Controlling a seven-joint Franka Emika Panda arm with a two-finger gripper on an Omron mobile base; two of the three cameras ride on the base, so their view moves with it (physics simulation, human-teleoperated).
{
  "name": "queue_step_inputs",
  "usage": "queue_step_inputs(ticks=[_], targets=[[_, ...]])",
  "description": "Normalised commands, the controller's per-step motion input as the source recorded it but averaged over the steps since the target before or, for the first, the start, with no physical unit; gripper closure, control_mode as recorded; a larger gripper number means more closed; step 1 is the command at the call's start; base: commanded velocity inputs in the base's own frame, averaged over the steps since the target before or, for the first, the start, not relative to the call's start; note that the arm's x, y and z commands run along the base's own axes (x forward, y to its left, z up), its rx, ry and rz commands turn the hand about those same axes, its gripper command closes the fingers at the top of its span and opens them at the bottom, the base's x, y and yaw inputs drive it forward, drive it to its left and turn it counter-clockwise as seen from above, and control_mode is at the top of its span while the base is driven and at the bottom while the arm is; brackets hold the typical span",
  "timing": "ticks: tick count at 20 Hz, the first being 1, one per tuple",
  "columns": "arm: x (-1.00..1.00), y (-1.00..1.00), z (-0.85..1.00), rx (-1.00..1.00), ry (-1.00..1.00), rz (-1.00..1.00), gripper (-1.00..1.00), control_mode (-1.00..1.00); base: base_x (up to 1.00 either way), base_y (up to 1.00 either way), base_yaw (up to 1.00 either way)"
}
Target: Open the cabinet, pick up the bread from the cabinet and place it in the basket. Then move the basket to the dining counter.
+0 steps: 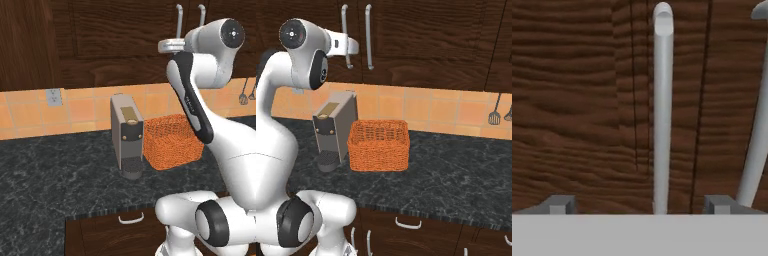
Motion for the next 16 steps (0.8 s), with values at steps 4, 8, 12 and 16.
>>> queue_step_inputs(ticks=[4, 8, 12, 16], targets=[[0.31, 0.02, 0.04, 0.03, -0.04, -0.1, -1.0, -1.0, 0.0, 0.0, 0.0], [0.31, 0.0, 0.0, 0.02, -0.02, -0.1, -1.0, -1.0, 0.0, 0.0, 0.0], [0.42, -0.04, -0.07, 0.01, -0.03, -0.07, -1.0, -1.0, 0.0, 0.0, 0.0], [0.58, -0.09, -0.1, 0.02, -0.04, -0.03, -1.0, -1.0, 0.0, 0.0, 0.0]])
